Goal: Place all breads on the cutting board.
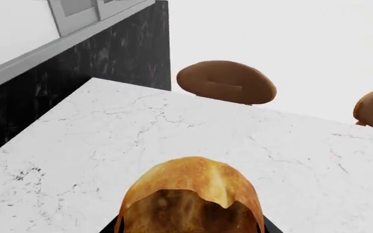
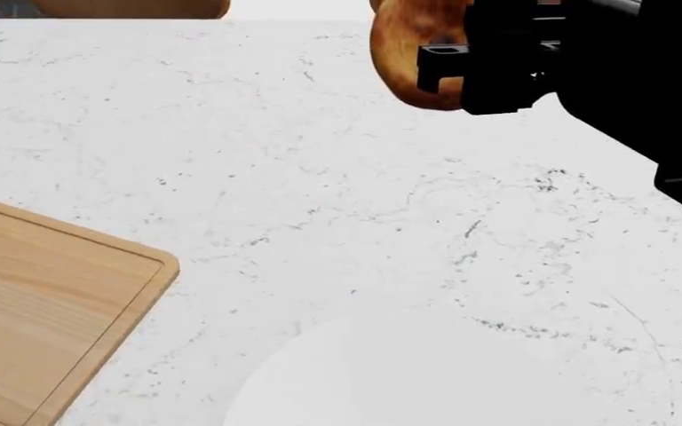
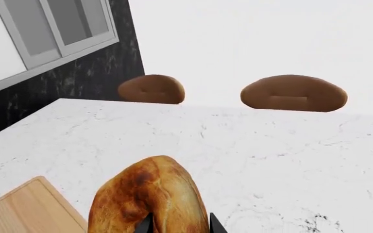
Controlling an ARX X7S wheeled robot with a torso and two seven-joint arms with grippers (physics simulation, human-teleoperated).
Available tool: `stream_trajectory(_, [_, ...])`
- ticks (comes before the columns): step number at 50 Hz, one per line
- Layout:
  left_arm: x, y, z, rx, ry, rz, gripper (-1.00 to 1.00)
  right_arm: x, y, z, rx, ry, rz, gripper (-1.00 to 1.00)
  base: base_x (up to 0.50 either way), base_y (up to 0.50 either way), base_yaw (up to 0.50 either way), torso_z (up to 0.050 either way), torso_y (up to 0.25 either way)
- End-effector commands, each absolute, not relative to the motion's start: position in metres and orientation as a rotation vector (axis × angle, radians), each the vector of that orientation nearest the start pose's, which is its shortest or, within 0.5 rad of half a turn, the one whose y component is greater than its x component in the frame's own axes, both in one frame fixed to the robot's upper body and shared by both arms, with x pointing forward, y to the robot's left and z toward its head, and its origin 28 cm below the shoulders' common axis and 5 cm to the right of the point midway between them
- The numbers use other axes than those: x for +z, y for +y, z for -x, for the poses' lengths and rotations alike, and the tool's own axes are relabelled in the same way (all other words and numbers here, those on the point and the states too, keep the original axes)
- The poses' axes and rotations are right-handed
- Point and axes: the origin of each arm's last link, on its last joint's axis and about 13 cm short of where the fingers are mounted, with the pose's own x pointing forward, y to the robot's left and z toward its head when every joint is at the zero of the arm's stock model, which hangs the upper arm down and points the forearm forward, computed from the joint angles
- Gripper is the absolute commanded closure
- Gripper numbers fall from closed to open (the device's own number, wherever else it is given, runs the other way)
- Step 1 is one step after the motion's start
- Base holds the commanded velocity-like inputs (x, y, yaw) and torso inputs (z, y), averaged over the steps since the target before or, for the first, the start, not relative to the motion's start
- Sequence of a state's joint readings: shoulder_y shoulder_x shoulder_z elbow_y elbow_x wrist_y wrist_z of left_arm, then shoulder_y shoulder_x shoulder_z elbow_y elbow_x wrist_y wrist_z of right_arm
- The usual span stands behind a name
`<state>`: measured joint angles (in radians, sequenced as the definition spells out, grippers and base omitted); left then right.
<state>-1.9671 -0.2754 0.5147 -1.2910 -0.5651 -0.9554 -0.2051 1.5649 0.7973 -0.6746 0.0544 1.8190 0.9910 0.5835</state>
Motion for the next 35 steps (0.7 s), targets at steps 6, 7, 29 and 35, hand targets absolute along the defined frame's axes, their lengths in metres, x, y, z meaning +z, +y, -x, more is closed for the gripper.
stream_trajectory(6, [0.361,0.300,-0.386,0.394,0.514,0.000,1.00,0.359,-0.162,-0.276,0.356,0.198,-0.091,1.00,0.00,0.01,0.00,0.000,0.000])
stream_trajectory(7, [0.361,0.299,-0.385,0.396,0.516,0.001,1.00,0.359,-0.162,-0.276,0.356,0.198,-0.091,1.00,0.00,0.01,0.00,0.015,0.000])
stream_trajectory(29, [0.336,0.300,-0.385,0.408,0.647,-0.090,1.00,0.357,-0.162,-0.280,0.356,0.204,-0.091,1.00,0.00,0.01,0.00,0.000,0.000])
stream_trajectory(35, [0.328,0.298,-0.385,0.388,0.693,-0.135,1.00,0.354,-0.163,-0.279,0.352,0.206,-0.094,1.00,0.00,0.01,0.00,0.000,0.002])
